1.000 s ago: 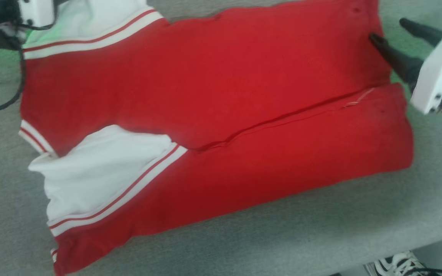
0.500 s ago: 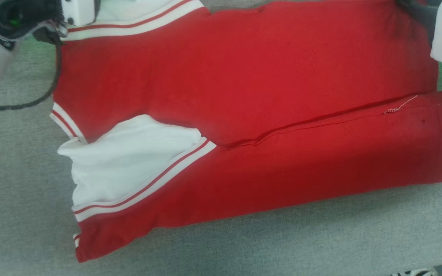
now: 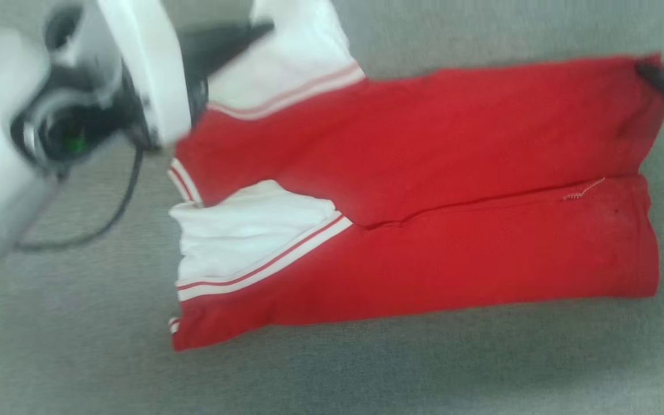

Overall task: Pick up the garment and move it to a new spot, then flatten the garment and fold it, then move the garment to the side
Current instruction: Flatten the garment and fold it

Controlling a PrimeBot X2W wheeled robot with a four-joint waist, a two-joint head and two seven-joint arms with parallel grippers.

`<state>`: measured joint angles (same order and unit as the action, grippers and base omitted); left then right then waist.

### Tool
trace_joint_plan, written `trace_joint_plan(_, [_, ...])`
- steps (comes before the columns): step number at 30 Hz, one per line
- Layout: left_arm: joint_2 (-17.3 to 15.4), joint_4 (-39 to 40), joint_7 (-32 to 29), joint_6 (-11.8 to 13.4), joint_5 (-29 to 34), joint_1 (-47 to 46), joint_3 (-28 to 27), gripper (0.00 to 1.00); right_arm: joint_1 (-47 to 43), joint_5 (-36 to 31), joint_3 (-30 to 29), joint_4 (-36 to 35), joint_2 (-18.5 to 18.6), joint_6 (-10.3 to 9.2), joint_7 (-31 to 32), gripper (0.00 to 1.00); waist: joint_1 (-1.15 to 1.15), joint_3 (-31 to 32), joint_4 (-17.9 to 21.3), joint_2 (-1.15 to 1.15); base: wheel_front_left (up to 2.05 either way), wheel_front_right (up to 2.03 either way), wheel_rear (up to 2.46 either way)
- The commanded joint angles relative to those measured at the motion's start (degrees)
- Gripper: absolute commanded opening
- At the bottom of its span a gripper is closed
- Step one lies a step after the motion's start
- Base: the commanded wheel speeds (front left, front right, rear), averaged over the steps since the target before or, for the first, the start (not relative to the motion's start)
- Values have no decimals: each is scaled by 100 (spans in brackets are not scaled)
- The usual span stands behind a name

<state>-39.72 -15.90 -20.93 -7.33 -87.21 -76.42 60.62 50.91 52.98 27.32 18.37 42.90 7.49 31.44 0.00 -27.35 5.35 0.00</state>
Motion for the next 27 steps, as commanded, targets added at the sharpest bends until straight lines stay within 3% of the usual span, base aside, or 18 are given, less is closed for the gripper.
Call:
trace_joint_plan(1, [-173, 309, 125, -17, -50, 284, 36, 0, -309, 128, -48, -145, 75, 0, -41, 0, 0, 457, -299, 0, 0, 0, 0])
trace_joint_plan(10, [-1477, 2249, 1388, -17, -3, 2084, 285, 0, -2231, 454, -647, -1086, 616, 0, -271, 0, 0, 908, -480, 0, 0, 0, 0])
trace_joint_plan(14, [-1762, 2593, 2012, -17, -20, 2877, 480, 0, -3084, 504, -1069, -1364, 622, 0, -379, 0, 0, 914, -513, 0, 0, 0, 0])
trace_joint_plan(17, [-1803, 2533, 2345, -17, 93, 3245, 637, 0, -3503, 439, -1310, -1468, 520, 0, -482, 0, 0, 864, -512, 0, 0, 0, 0])
trace_joint_plan(27, [-1165, 1435, 2718, -17, 518, 3385, 989, 0, -3595, -28, -1372, -1229, -2, 0, -375, 0, 0, 656, -459, 0, 0, 0, 0])
